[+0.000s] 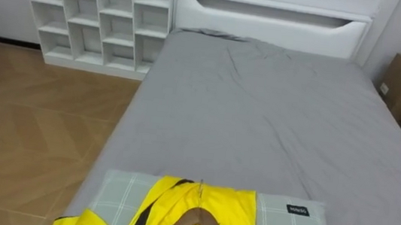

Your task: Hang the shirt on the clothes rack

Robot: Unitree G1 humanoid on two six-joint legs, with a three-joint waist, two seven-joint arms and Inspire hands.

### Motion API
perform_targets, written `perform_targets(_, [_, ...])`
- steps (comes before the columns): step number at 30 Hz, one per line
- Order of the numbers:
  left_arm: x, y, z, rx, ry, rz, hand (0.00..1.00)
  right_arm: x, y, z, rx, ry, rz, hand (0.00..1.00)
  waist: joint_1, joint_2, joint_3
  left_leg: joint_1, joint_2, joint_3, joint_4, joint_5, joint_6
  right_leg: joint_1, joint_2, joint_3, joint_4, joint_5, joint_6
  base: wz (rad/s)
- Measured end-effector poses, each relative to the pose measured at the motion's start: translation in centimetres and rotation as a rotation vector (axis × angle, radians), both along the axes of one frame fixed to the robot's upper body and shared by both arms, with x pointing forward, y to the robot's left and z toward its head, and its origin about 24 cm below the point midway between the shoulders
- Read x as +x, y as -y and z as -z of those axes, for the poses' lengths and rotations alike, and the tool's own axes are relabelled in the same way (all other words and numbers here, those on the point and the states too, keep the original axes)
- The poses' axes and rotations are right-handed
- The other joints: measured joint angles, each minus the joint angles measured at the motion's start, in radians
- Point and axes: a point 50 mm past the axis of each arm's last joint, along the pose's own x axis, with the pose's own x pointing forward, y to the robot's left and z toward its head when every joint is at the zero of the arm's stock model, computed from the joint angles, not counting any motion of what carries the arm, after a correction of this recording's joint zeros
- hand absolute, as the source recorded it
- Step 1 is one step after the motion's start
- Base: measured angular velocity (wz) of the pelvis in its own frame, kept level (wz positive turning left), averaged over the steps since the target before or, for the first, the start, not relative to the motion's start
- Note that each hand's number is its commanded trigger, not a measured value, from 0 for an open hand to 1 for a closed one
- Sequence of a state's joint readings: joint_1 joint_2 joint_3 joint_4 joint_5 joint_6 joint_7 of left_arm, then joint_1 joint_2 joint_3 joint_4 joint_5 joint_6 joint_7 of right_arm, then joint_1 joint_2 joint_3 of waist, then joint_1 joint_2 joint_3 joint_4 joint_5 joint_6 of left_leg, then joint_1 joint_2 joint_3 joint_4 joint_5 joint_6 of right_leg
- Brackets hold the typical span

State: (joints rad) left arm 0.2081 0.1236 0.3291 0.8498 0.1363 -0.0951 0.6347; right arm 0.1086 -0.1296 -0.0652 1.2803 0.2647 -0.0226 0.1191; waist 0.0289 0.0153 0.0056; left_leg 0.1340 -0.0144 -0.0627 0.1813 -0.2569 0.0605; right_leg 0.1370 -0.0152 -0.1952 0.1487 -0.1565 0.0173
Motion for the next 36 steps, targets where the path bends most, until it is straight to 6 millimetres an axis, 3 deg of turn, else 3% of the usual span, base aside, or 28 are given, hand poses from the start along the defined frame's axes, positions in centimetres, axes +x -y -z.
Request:
perform_targets(13, [5.5, 0.7, -3.7, 0.387, 0.078, 0.366, 0.00, 0.5, 0.9, -0.3, -0.030, 0.013, -0.027, 0.00, -0.057, 0.014, -0.0085, 0.005, -0.001, 0.001, 0.001, 0.001, 0.000, 0.000, -0.001, 0.003, 0.000, 0.000, 0.000, -0.01])
perform_targets(22, [9.1, 2.6, -6.1, 0.583, 0.142, 0.622, 0.00, 0.9, 1.2, -0.4, -0.028, 0.022, -0.052, 0.00, -0.071, 0.024, -0.0048, 0.000, 0.000, 0.006, 0.002, 0.001, 0.000, -0.002, 0.001, 0.006, -0.008, 0.000, 0.000, -0.01])
perform_targets(36, [10.4, 4.3, -6.7, 0.656, 0.164, 0.766, 0.00, 1.1, 1.2, -0.5, -0.004, 0.051, -0.058, 0.00, -0.108, 0.022, -0.0025, 0.011, 0.001, 0.036, -0.013, 0.001, 0.000, -0.009, 0.003, 0.051, -0.013, 0.000, -0.001, -0.08])
